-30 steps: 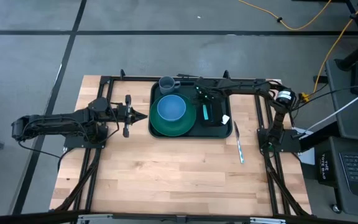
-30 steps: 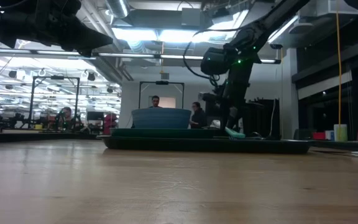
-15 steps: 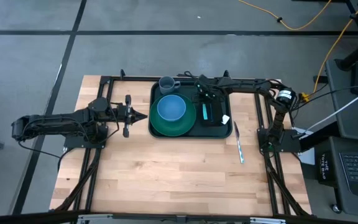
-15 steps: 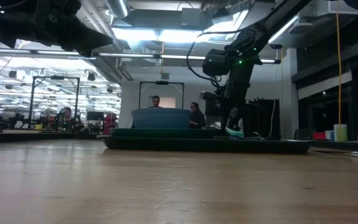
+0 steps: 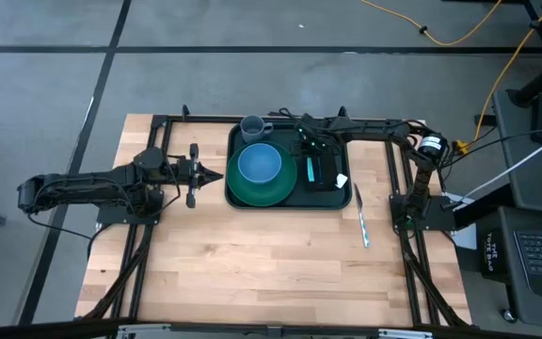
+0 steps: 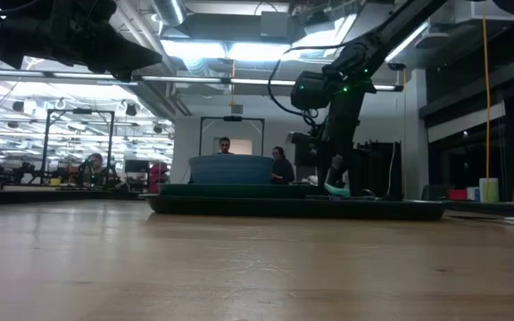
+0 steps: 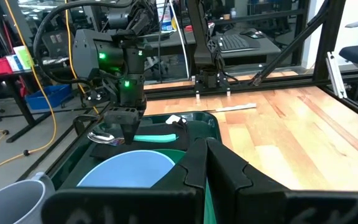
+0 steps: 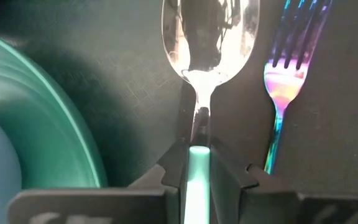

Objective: Set up tray
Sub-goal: Put the blue spoon to the left of the blue fork on the black napkin

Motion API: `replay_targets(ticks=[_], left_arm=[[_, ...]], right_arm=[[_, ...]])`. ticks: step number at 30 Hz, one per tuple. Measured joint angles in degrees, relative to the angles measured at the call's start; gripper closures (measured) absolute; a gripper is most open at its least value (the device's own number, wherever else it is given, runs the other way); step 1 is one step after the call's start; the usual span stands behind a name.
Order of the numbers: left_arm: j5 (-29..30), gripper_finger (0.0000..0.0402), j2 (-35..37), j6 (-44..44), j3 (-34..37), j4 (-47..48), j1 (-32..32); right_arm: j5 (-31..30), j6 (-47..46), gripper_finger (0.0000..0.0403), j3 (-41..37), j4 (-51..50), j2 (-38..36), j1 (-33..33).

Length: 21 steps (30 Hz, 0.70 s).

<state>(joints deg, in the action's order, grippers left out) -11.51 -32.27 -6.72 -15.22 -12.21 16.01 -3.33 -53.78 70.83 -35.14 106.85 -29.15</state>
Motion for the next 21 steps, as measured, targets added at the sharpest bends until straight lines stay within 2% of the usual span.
replay_targets(ticks=[21], left_arm=[[0.0,0.0398,0.0,0.0,0.0,0.0,0.0]], right_arm=[[-0.5,-0.6,0.0351,0.0,0.0,0.0,1.0]])
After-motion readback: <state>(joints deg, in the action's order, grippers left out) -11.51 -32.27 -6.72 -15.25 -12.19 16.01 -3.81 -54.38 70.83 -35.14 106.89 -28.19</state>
